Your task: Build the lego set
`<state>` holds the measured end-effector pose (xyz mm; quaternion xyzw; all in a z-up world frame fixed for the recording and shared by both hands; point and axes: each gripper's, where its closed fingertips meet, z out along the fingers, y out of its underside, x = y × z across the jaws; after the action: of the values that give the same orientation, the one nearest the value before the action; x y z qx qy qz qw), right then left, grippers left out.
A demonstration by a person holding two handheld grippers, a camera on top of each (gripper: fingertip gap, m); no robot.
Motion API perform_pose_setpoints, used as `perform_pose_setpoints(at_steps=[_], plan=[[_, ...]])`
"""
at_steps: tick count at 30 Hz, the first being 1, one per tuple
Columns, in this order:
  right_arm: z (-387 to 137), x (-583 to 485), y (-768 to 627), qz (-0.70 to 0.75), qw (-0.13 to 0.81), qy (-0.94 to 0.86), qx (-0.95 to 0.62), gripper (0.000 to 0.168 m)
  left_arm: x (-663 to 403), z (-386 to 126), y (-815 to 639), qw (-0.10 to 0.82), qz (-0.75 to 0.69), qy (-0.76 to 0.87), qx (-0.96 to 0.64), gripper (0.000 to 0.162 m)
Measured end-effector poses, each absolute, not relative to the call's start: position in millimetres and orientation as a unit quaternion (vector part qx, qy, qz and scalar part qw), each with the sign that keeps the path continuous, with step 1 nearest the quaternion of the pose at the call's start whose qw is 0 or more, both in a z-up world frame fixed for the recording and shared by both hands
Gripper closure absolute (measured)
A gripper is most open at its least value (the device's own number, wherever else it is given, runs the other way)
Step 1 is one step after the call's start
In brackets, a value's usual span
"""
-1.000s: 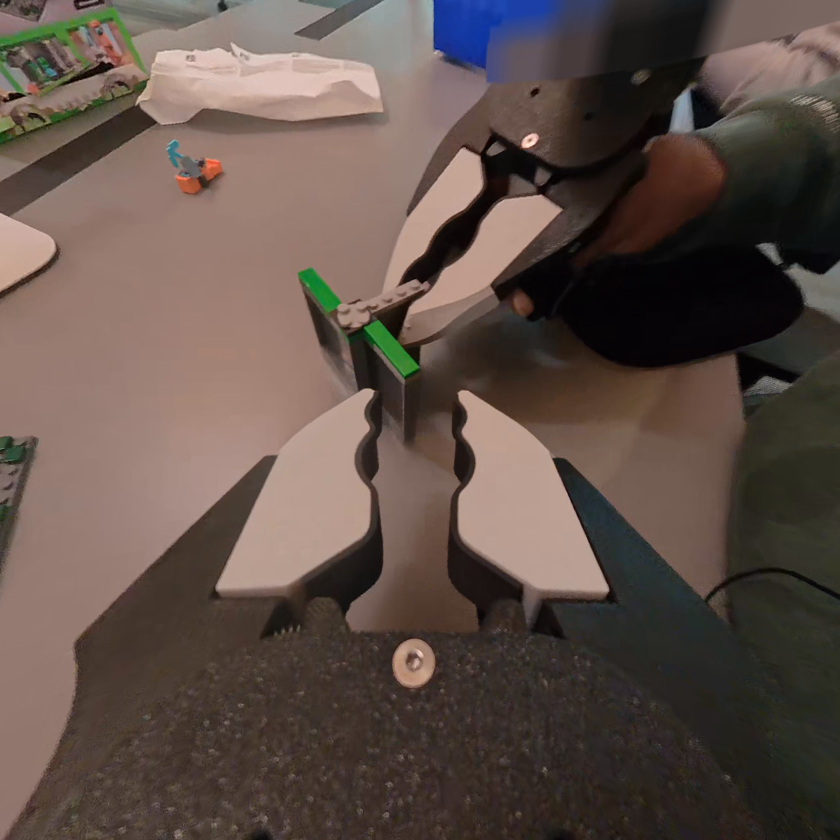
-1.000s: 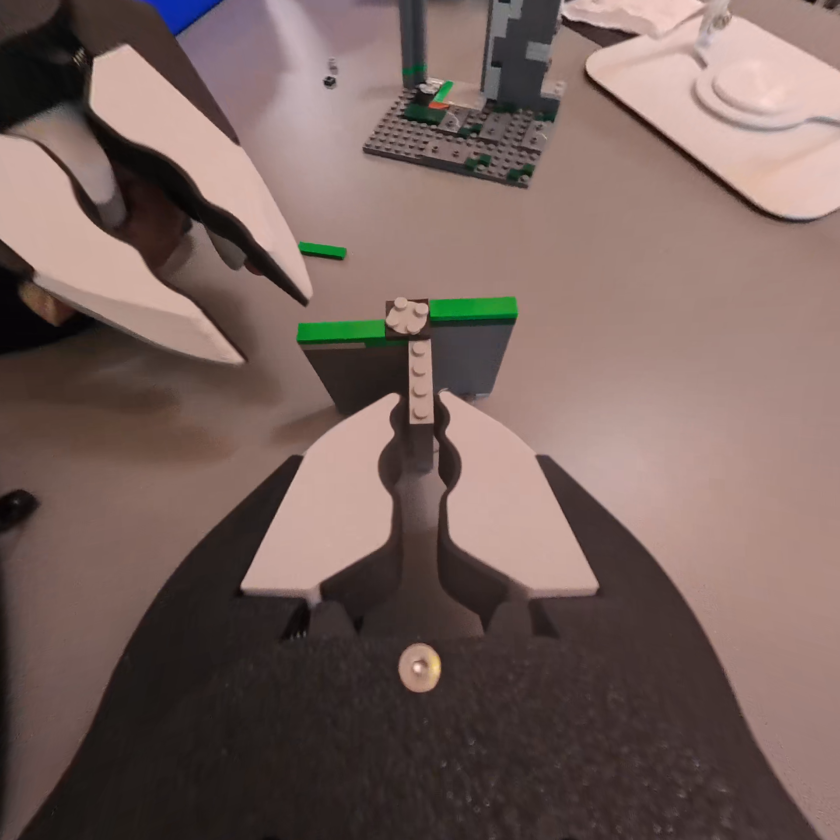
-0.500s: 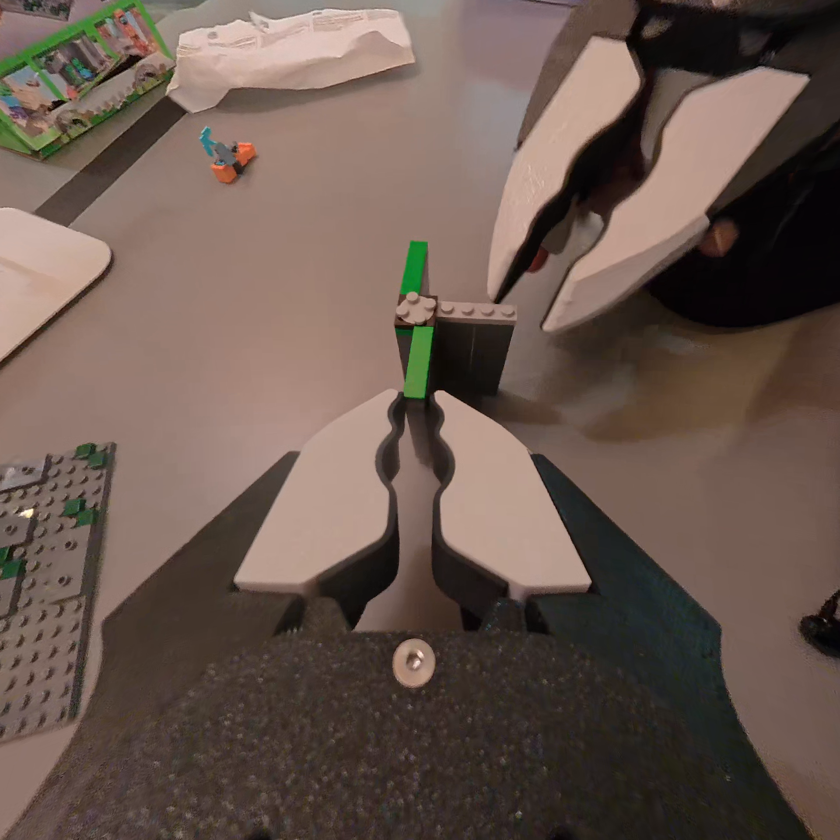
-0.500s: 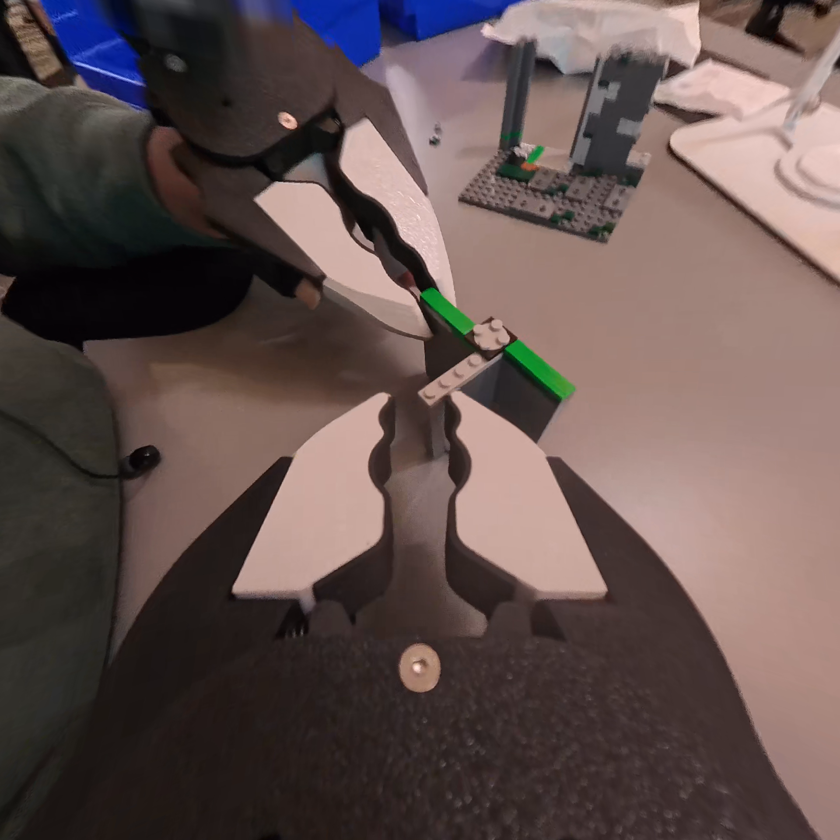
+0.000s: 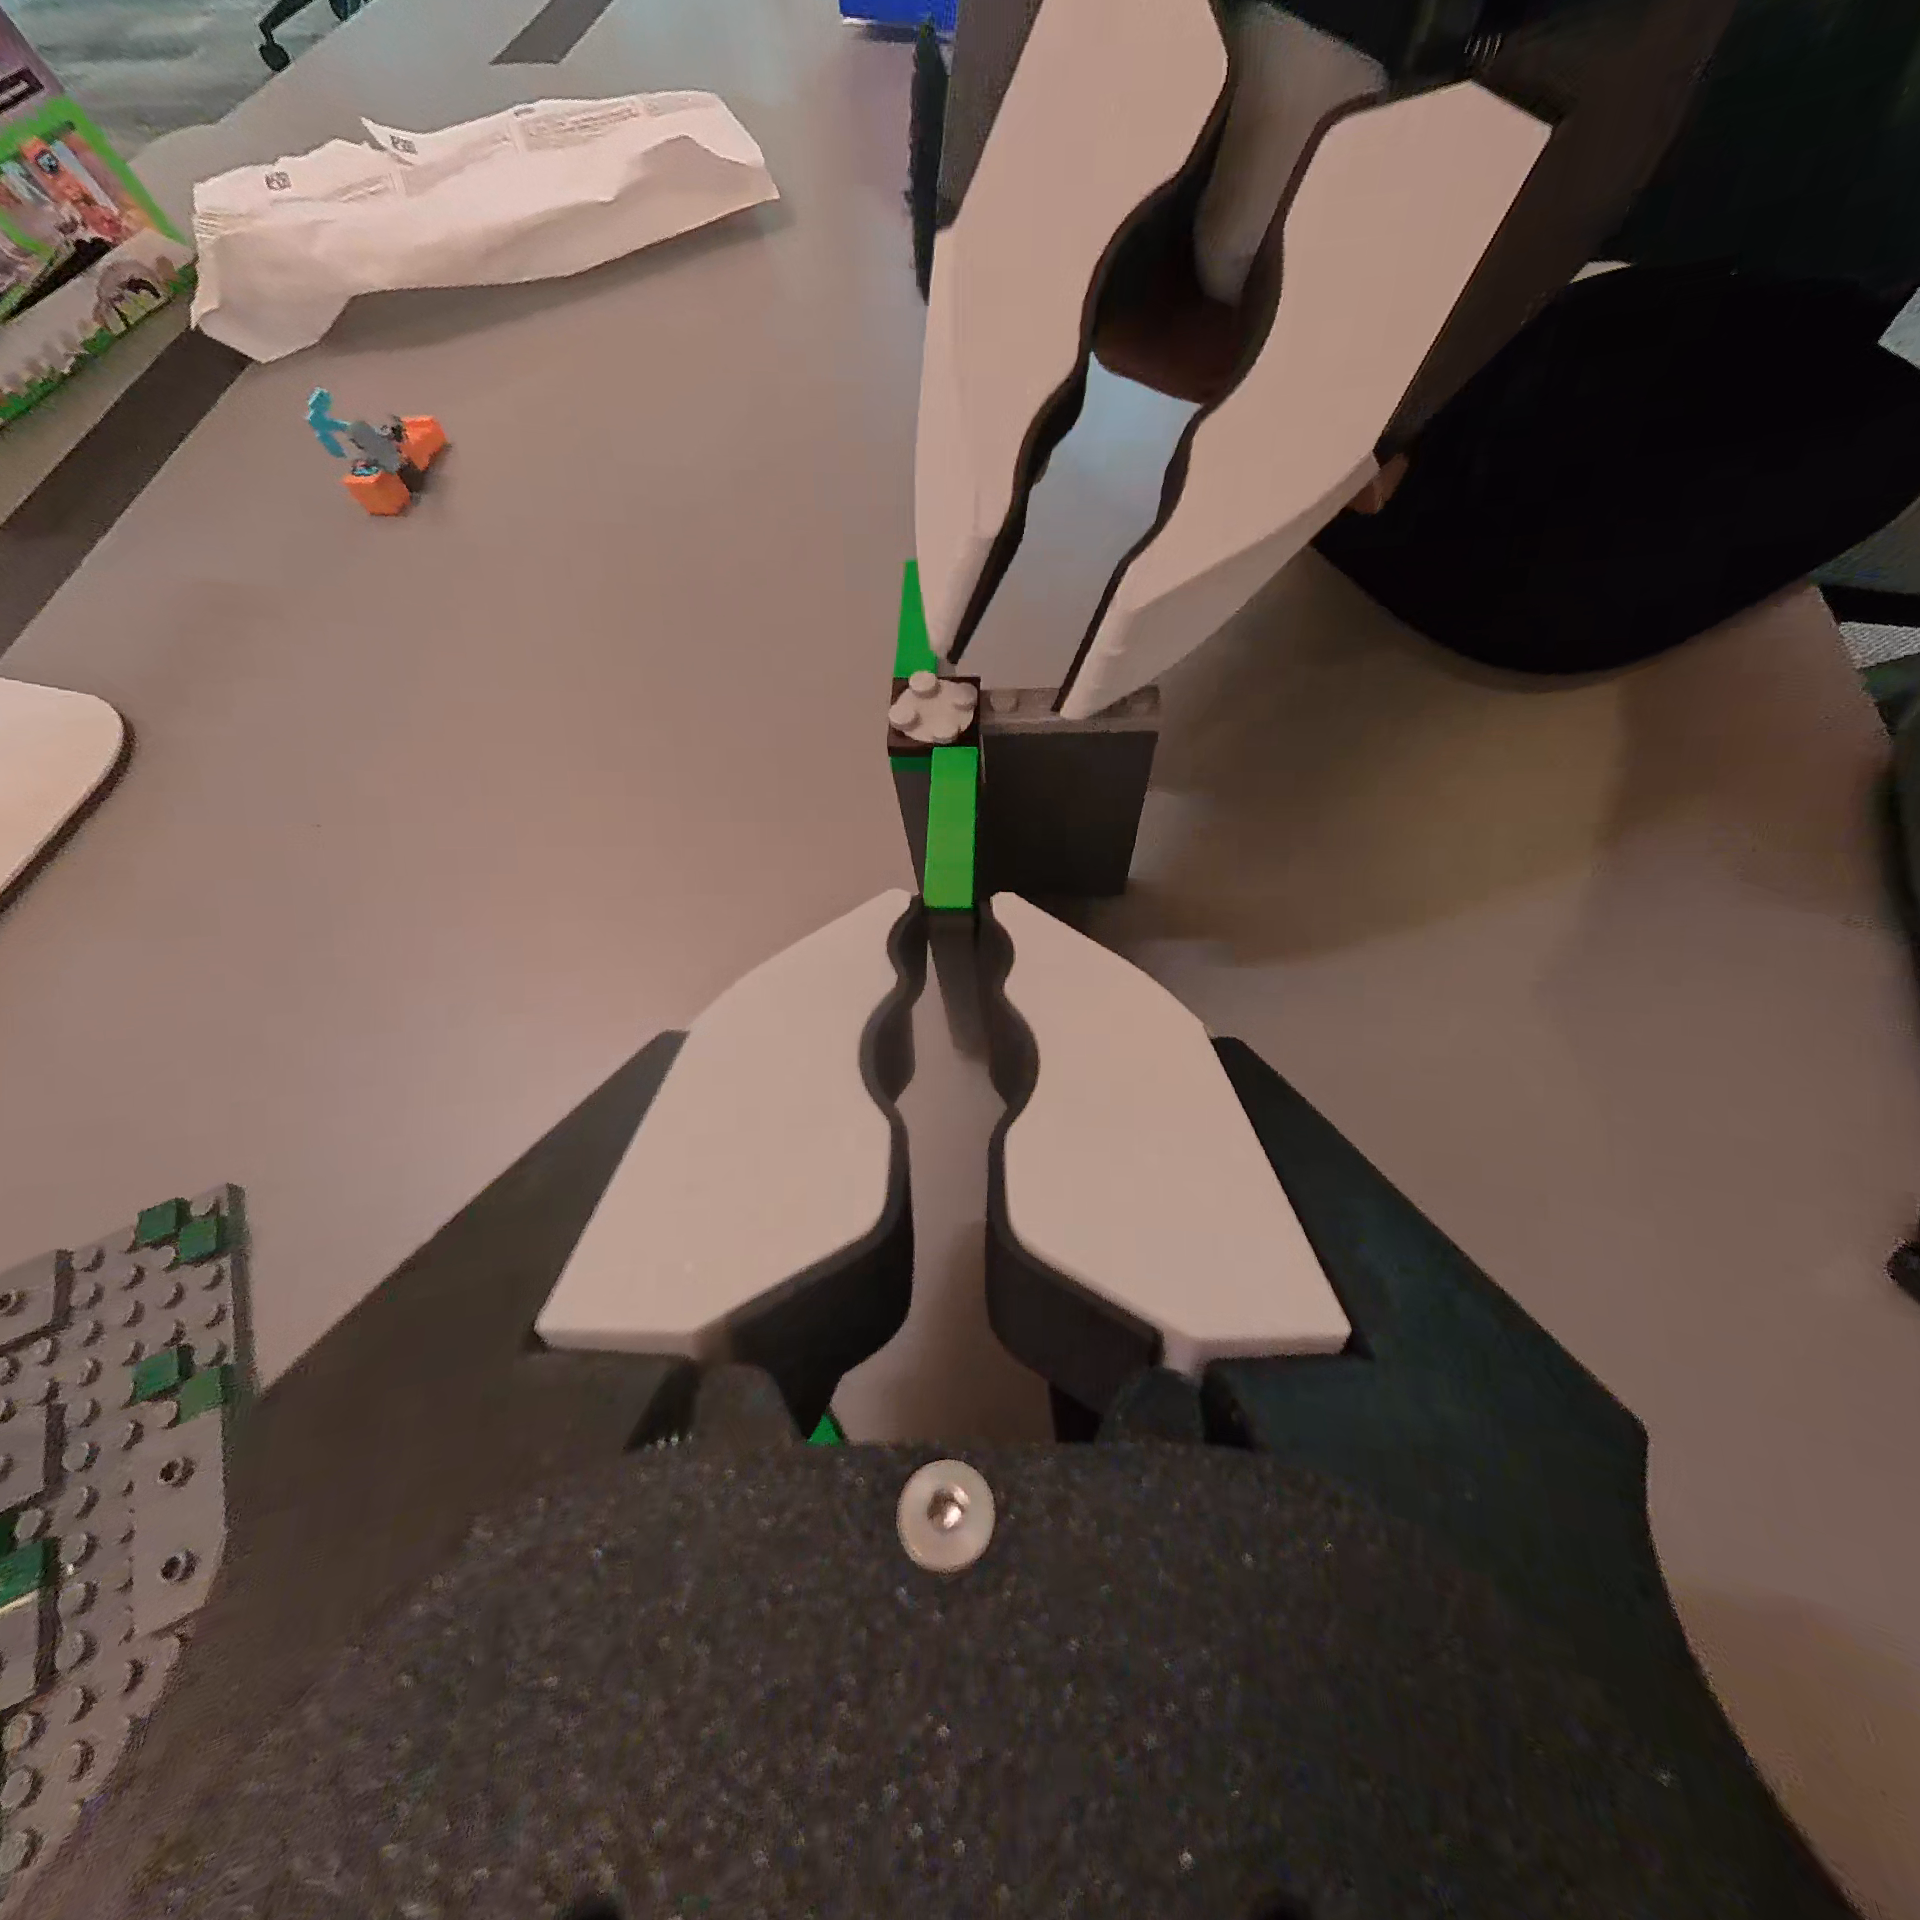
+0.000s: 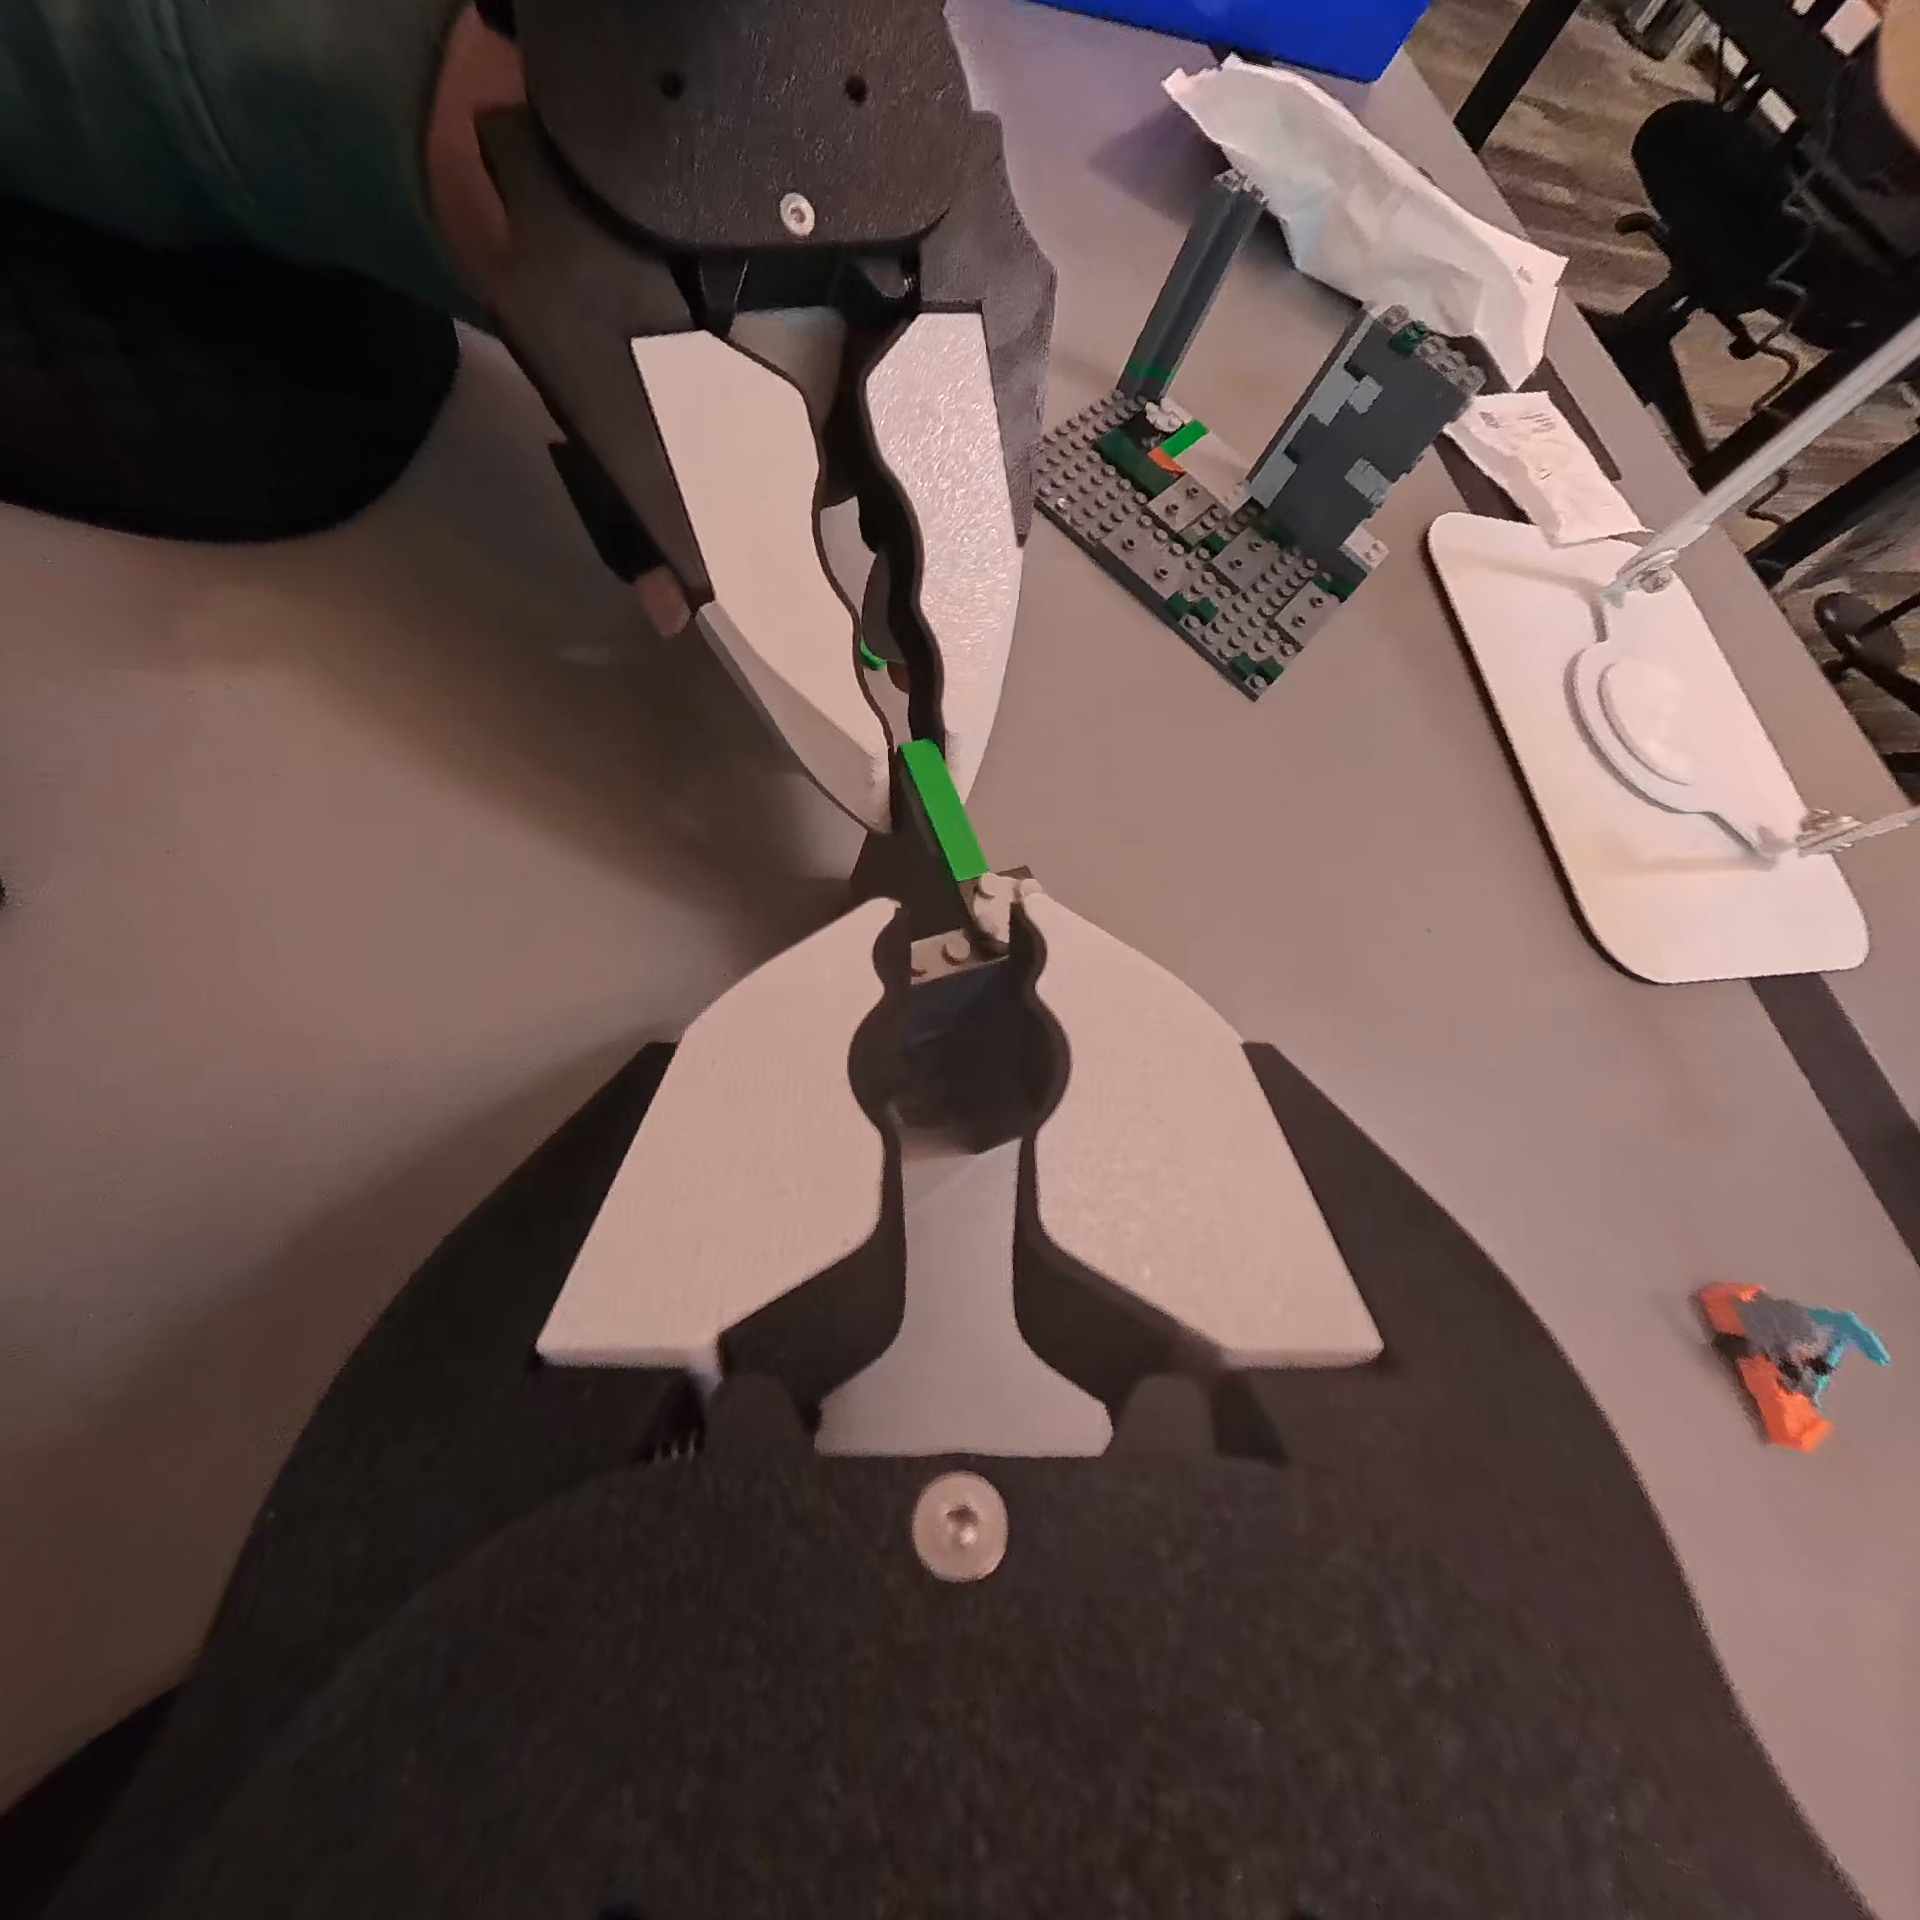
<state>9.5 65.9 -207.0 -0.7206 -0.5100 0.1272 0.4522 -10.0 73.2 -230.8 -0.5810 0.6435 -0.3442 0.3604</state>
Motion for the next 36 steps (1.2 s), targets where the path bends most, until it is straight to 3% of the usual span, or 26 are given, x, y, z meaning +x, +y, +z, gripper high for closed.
perform_pose_setpoints(at_steps=[18,25,27,32,36], plan=[[-200,8,72,0.206,0.484,-0.443,-0.726,0.149,-20,-213,98,0.398,-0.338,0.609,-0.597,0.145],[-163,34,77,0.251,0.556,-0.384,-0.693,0.142,-112,-169,141,0.480,-0.266,0.494,-0.675,0.160],[-161,40,78,0.277,0.558,-0.364,-0.692,0.137,-133,-176,139,0.456,-0.268,0.487,-0.695,0.161],[-167,47,82,0.291,0.551,-0.351,-0.699,0.130,-137,-221,113,0.362,-0.278,0.491,-0.742,0.142],[-177,50,84,0.266,0.550,-0.360,-0.705,0.132,-117,-250,102,0.341,-0.255,0.501,-0.754,0.139]])
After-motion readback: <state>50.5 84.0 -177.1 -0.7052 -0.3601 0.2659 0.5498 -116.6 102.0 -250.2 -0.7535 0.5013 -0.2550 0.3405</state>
